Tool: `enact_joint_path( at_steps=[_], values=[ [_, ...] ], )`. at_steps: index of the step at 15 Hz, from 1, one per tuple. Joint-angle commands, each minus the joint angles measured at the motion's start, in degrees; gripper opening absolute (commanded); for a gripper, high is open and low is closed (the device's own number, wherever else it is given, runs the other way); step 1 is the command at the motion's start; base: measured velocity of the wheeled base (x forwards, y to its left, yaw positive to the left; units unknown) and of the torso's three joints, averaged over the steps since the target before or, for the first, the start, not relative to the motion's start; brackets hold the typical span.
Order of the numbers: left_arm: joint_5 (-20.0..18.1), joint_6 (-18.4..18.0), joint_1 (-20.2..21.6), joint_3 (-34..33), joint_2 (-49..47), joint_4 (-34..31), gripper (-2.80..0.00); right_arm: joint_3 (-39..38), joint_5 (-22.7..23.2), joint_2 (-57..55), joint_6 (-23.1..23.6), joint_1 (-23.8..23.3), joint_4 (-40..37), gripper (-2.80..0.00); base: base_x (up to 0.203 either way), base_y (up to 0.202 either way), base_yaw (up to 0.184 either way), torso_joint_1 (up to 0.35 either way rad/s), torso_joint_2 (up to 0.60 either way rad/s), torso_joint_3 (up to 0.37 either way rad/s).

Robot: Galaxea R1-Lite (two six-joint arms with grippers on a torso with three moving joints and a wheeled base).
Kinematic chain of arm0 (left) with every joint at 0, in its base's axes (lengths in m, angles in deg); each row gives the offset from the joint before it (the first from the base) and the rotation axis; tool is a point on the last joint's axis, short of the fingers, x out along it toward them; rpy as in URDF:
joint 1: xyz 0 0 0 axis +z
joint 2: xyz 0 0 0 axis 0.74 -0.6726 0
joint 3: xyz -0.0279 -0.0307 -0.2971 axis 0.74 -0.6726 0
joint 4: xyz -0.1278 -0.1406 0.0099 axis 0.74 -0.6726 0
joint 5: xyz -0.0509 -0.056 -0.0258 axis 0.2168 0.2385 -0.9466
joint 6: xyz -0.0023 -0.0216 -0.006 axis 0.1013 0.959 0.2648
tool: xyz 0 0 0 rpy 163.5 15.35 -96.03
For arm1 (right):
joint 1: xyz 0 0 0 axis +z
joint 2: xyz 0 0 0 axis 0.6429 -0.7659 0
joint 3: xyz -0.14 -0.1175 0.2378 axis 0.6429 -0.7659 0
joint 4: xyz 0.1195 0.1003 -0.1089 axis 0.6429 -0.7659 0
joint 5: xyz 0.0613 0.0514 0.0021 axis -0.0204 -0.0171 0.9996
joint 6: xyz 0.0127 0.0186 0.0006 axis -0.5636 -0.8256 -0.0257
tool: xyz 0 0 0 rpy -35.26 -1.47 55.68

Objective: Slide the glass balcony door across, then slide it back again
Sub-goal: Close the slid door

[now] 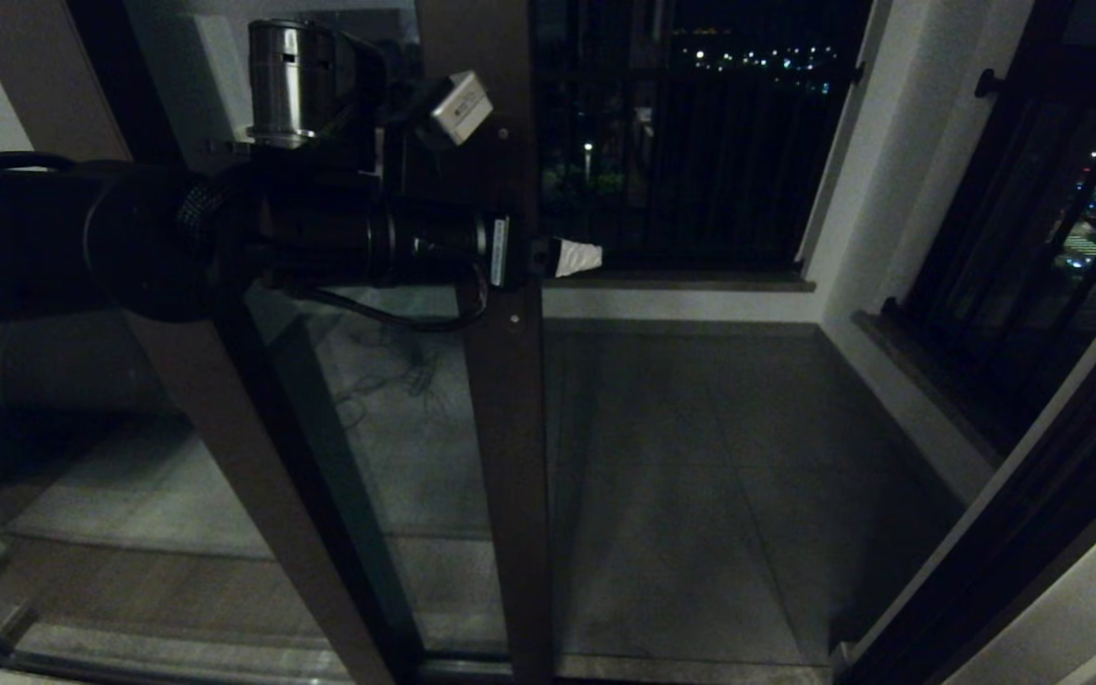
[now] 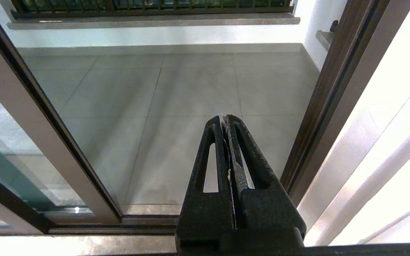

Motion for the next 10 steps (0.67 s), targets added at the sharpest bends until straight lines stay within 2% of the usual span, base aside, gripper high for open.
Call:
enact_joint_path(
  at_steps=[1,10],
  values=[
    [0.0,0.0,-0.7,0.3,-0.6,0.4,0.0,0.0,0.0,-0.1,0.0,0.0,0.0,-2.8,0.0,0.0,0.0,0.0,0.0,0.0],
    [2.0,0.0,-4.0,4.6,-3.7,0.4,0.0,0.0,0.0,-0.1,0.0,0.0,0.0,-2.8,0.0,0.0,0.0,0.0,0.0,0.0]
  ],
)
